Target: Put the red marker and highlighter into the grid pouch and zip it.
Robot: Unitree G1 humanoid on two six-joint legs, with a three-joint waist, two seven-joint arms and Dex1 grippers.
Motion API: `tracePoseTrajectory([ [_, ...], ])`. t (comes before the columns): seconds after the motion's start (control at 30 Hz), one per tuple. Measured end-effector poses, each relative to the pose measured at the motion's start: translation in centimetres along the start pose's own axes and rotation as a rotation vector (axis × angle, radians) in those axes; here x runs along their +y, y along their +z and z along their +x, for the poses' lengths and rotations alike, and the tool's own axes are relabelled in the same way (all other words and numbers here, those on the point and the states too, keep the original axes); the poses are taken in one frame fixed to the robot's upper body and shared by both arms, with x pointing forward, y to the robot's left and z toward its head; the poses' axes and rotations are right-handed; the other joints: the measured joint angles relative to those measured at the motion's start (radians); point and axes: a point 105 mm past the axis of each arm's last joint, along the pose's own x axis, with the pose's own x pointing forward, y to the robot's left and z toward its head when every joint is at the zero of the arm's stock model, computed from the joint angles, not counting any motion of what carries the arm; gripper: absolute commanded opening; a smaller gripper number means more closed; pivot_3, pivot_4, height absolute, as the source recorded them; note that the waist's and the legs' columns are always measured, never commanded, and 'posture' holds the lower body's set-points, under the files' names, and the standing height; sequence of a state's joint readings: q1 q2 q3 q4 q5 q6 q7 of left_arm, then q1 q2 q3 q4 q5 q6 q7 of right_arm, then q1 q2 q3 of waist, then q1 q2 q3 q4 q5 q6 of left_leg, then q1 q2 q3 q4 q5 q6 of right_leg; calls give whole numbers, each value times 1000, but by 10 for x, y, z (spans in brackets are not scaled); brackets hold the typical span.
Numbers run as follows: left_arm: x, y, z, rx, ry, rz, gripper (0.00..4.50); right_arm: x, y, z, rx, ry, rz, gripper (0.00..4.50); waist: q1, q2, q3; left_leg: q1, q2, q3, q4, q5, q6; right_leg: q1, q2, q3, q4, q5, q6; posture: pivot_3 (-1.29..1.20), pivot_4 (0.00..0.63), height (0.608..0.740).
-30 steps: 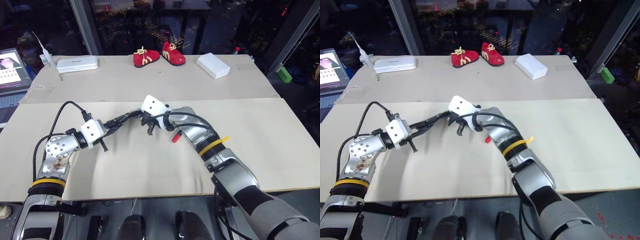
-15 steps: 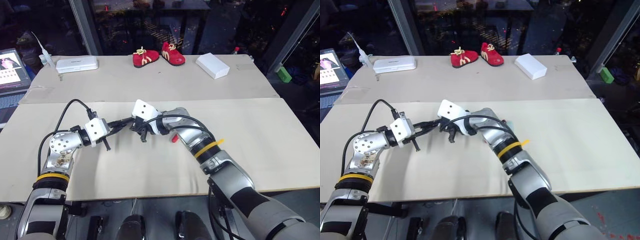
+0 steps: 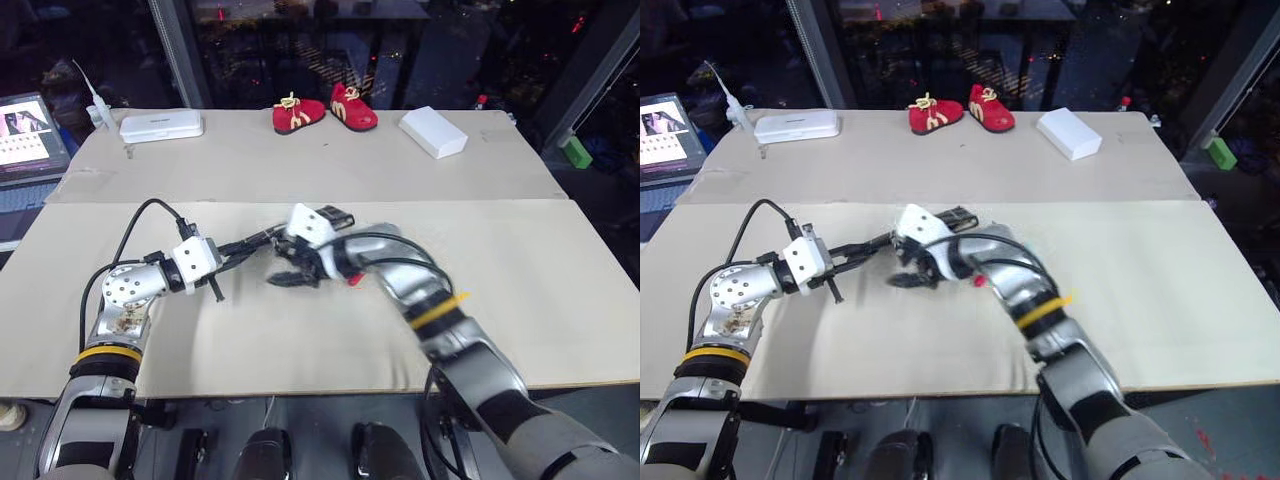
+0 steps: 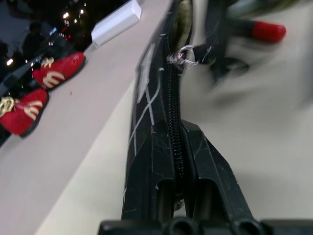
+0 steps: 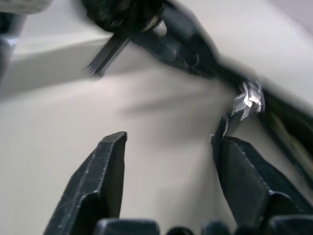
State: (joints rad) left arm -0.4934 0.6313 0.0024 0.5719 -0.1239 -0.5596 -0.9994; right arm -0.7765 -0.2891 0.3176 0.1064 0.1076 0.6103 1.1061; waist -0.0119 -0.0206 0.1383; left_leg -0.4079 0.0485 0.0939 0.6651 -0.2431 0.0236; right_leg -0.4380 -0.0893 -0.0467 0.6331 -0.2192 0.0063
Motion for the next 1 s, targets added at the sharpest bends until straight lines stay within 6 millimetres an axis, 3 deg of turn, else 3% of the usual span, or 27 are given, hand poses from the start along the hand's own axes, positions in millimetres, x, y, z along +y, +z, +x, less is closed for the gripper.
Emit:
tracePoseTrajectory([
  [0.13, -1, 4, 1, -13, 1, 10, 0, 28, 21, -40, -104, 39, -37, 2879, -3, 0, 0, 3, 1, -1, 0, 0, 0, 0, 1, 0, -2, 0, 0, 0, 150, 740],
  [0.2, -4, 5, 1, -18, -1, 11, 0, 28, 27, -60, -134, -26, -47, 2879, -4, 0, 0, 5, 1, 0, 0, 0, 0, 2, 1, 1, -2, 0, 0, 0, 150, 740],
  [0.27, -6, 5, 1, -18, -1, 4, 0, 15, 26, -75, -139, -157, -26, 2879, -3, 0, 0, 6, 1, 0, 0, 0, 0, 3, 1, 1, -2, 0, 0, 0, 150, 740],
  [0.3, -9, 4, -1, -15, -1, -4, 0, -1, 22, -87, -134, -296, 15, 2879, -3, 0, 0, 8, 0, 1, 0, 0, -1, 4, 1, 1, -1, 0, 0, 0, 150, 740],
  [0.4, -13, 3, -3, -16, 4, -20, 0, -43, -3, -138, -46, -729, 114, 2879, 3, -1, 0, 7, 0, 1, 0, 0, -1, 4, 0, 1, -2, 0, 0, 0, 150, 740],
  [0.5, -12, 3, -6, -13, 22, -29, 0, -43, -36, -160, 27, -911, 222, 2879, 9, -1, 0, 4, 0, 1, -1, 0, -1, 1, 1, 1, -3, 0, 0, 0, 150, 740],
  [0.6, -11, 3, -6, -14, 30, -27, 0, -28, -57, -153, 68, -939, 308, 2879, 6, -1, 0, 3, 0, 1, -1, 0, -1, 0, 1, 2, -3, 0, 0, 0, 150, 740],
  [0.7, -11, 4, -6, -17, 33, -26, 0, -21, -57, -140, 42, -954, 350, 2879, -3, -1, 0, 6, 0, 1, -1, 0, 0, 3, 1, 4, -2, 0, 0, 0, 150, 740],
  [1.0, -5, 6, 0, -32, 52, -30, 0, -29, -70, -111, 84, -1023, 414, 2879, -2, -1, 0, 7, -1, 0, -1, 0, 0, 5, 1, 3, -4, 0, 0, 0, 150, 740],
])
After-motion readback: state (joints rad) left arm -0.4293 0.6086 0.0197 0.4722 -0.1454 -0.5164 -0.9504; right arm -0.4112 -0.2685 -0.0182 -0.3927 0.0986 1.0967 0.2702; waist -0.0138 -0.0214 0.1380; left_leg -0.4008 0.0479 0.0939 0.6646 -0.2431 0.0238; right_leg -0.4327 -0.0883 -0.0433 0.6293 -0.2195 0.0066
